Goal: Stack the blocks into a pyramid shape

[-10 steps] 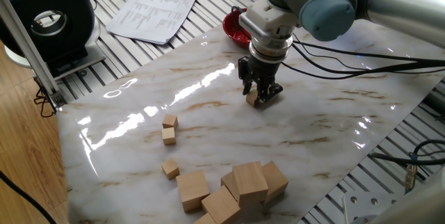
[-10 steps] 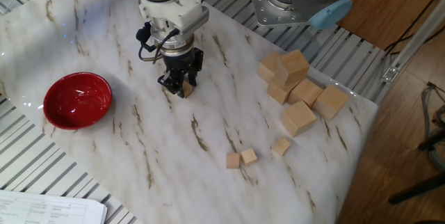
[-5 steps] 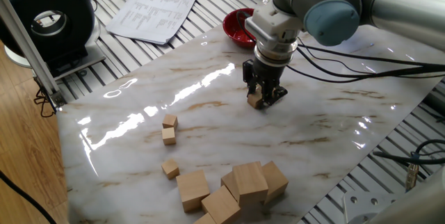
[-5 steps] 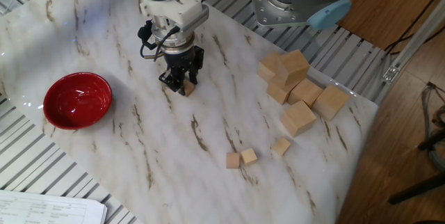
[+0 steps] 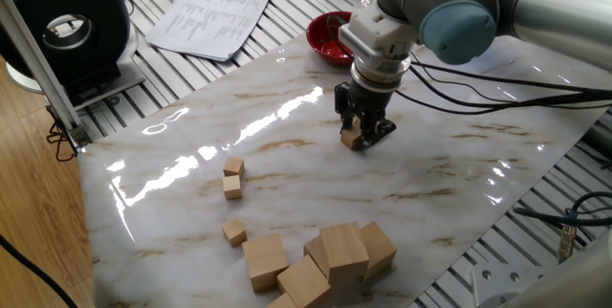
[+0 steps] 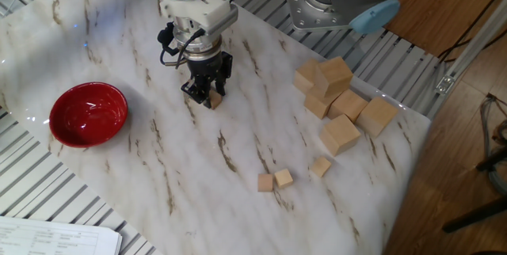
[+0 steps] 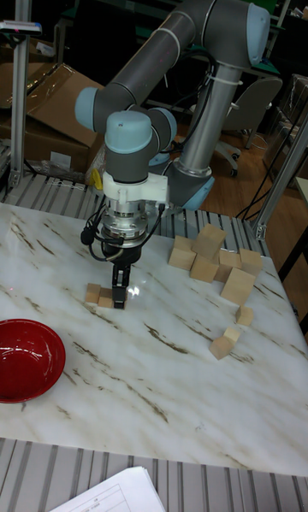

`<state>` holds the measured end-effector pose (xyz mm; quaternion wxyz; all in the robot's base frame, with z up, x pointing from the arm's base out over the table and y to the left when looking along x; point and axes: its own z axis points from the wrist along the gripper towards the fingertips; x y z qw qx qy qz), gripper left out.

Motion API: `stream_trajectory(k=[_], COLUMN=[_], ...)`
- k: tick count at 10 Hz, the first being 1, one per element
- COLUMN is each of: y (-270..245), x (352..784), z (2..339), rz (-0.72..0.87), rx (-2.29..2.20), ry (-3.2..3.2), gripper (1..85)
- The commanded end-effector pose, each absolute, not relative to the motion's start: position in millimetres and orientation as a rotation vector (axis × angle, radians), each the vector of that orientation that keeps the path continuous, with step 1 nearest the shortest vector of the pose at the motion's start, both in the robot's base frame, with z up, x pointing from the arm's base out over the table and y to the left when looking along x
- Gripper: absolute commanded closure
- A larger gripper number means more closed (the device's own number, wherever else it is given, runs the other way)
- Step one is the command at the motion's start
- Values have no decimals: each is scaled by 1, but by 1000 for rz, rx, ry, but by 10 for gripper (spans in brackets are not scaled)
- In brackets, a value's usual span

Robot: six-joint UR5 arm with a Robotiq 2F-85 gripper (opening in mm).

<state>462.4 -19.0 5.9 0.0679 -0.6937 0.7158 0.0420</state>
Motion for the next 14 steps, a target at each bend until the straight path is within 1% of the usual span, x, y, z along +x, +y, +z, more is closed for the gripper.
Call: stream_trajectory(k=[1,7,9,10,14], y=[-14,-13,-11,-6,-10], x=[474,480,475,468,465], z=[11,11,10,10,10], rz=[122,104,132,177,162], rx=[-2068,-2043,-2023,-1996,-2012], ry=[2150,2154,2169,2182,2173], gripper=[400,403,403,403,400])
